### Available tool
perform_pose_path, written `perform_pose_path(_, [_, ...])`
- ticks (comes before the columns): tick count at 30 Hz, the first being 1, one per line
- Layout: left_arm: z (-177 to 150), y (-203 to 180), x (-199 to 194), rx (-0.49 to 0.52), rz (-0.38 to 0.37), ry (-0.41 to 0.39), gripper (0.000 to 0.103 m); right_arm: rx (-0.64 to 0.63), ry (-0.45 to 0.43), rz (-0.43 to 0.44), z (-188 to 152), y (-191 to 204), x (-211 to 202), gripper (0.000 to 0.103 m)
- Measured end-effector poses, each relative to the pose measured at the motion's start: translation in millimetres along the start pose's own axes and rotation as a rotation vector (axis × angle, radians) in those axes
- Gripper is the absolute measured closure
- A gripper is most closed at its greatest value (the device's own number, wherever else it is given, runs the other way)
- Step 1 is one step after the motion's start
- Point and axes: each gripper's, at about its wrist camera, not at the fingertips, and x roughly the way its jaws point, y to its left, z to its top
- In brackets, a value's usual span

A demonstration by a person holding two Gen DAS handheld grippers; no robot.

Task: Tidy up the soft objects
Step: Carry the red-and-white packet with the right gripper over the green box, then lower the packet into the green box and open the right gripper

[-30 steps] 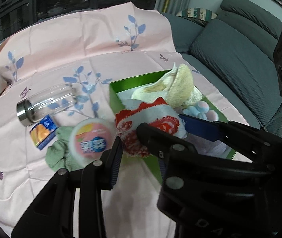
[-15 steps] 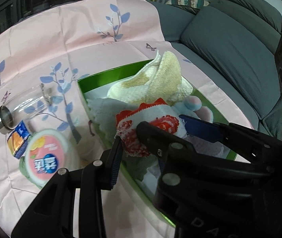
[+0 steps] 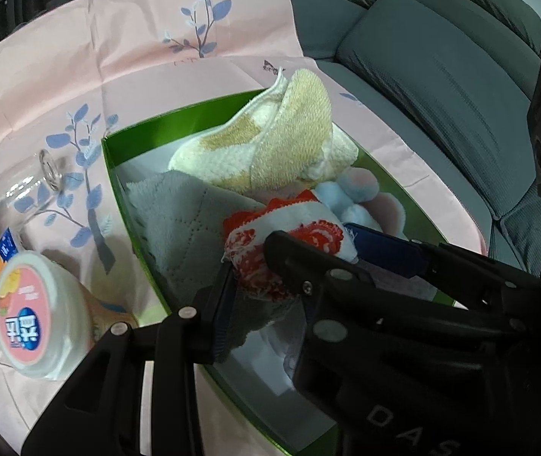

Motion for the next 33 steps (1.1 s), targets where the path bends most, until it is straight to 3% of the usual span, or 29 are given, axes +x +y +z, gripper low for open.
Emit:
perform_pose_path(7, [-0.6, 0.9, 11.5, -0.031, -0.007, 0.048, 0.07, 0.035, 0.033, -0.007, -0.4, -7.8, 8.6, 0.05])
perform_pose_path(11, [-2.0, -2.1, 3.2, -0.026, 0.002, 0.022, 0.068, 0.036, 0.024, -0.012, -0.7, -5.5, 5.2, 0.05])
perform_pose_path(15, [-4.4, -6.2, -16.7, 0.003, 0.007, -0.021, 0.044, 0.042, -0.007, -0.029, -0.2, -4.4, -4.8, 0.049])
perform_pose_path(17, [-7.5, -5.2, -30.8, 0.009, 0.033, -0.061, 0.035, 0.047, -0.027, -0.043, -0.7, -3.6, -13.0, 0.03])
perform_pose_path(19, [-10.8, -1.2, -44.6, 0.003, 0.04, -0.097, 0.02, 0.051, -0.067, -0.085, -1.2, -2.2, -23.7, 0.018])
perform_pose_path(26, [-27.6, 26.6, -85.2, -0.067, 0.036, -0.156, 0.003, 0.036, -0.14, -0.079, -4.7, 8.3, -51.5, 0.017])
perform_pose_path(33, [-54.1, 74.6, -131.1, -0.17, 0.077, -0.204, 0.001, -0.024, -0.196, -0.077, -8.4, 33.8, -68.2, 0.006])
